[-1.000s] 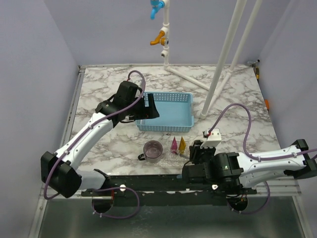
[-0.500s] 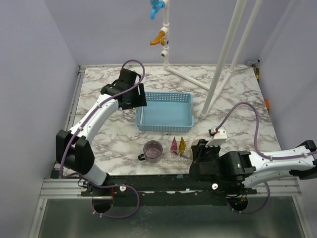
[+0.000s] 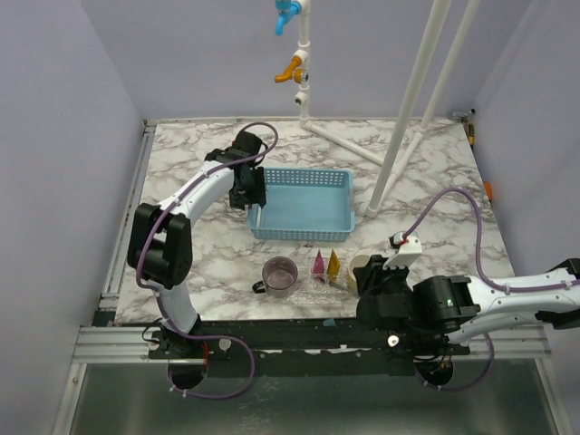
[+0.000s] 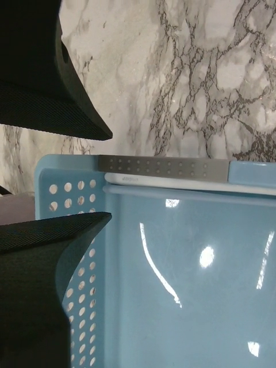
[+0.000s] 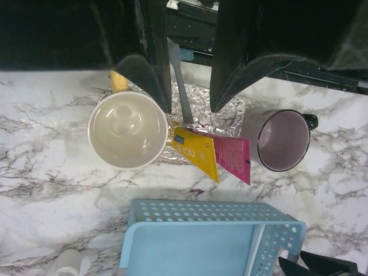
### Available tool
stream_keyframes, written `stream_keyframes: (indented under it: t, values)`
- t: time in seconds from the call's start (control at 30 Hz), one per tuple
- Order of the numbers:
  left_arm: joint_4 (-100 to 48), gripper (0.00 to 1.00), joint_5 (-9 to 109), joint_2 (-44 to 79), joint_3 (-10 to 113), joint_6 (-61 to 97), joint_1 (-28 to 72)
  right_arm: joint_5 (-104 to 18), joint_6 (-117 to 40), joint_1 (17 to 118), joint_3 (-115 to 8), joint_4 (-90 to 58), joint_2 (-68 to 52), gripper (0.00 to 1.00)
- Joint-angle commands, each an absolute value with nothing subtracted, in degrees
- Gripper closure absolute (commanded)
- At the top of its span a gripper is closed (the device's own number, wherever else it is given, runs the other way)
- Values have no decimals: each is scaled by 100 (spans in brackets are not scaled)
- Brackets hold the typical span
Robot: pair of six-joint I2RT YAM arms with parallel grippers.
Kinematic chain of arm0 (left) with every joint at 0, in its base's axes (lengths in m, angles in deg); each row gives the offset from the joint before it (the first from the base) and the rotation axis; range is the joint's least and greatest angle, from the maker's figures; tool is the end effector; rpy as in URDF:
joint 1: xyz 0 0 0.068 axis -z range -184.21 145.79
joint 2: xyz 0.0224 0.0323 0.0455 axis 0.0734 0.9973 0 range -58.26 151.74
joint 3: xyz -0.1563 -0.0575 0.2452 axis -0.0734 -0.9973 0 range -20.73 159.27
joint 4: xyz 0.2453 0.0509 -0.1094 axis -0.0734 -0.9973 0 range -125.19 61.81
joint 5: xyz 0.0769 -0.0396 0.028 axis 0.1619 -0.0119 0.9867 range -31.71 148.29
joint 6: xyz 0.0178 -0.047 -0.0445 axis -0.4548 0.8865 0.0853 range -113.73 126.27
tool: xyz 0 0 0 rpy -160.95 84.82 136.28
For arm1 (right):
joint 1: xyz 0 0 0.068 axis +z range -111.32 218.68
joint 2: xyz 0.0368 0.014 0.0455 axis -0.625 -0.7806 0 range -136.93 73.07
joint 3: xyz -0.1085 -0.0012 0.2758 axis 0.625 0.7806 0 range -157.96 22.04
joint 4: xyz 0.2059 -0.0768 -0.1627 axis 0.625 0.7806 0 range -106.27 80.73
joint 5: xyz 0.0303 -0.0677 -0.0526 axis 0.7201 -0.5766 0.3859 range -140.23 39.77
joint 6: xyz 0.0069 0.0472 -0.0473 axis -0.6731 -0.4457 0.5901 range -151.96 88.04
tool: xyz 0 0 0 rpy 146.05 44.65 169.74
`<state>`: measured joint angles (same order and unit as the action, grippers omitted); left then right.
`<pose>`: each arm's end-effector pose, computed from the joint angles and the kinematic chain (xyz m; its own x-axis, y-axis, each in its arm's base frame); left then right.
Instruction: Prepare toiletry sets of a toothbrush and toothpaste on the tray
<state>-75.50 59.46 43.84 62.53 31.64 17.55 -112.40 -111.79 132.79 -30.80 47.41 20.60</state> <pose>0.3675 -0.1456 0.2523 -0.9231 -0.0928 -0.3733 -0.0359 0.9870 -0.1564 0.0368 0.1492 0.3154 -0.4751 0.1997 -0.8570 -0.1502 0.9412 0.3026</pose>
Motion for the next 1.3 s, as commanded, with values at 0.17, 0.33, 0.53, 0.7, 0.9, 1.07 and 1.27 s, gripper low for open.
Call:
stream_keyframes:
  t: [0.17, 0.33, 0.53, 0.7, 0.9, 1.07, 1.27]
  values:
    - [-7817, 52, 6491, 4810, 6638, 2974, 1715, -11078, -10974, 13265, -2934, 4326, 2026, 64]
    - [-7902, 62, 6647, 4920, 6832, 2892, 1715, -11014, -10884, 13264, -2882, 4139, 1982, 64]
    - [-7969, 71, 6647, 5066, 7035, 2790, 1682, -10943, -10864, 13270, -2828, 4062, 1958, 64]
    - [-8005, 80, 6629, 5251, 7111, 2719, 1638, -10870, -10886, 13272, -2782, 4069, 2025, 64]
    - [-8040, 88, 6599, 5266, 7206, 2675, 1602, -10854, -10905, 13265, -2750, 4053, 2093, 64]
    - [-8192, 100, 6801, 5104, 7335, 2657, 1600, -10859, -10854, 13267, -2762, 4007, 2057, 64]
    - [-8530, 100, 7188, 4796, 7620, 2609, 1592, -10840, -10781, 13269, -2782, 3932, 1982, 64]
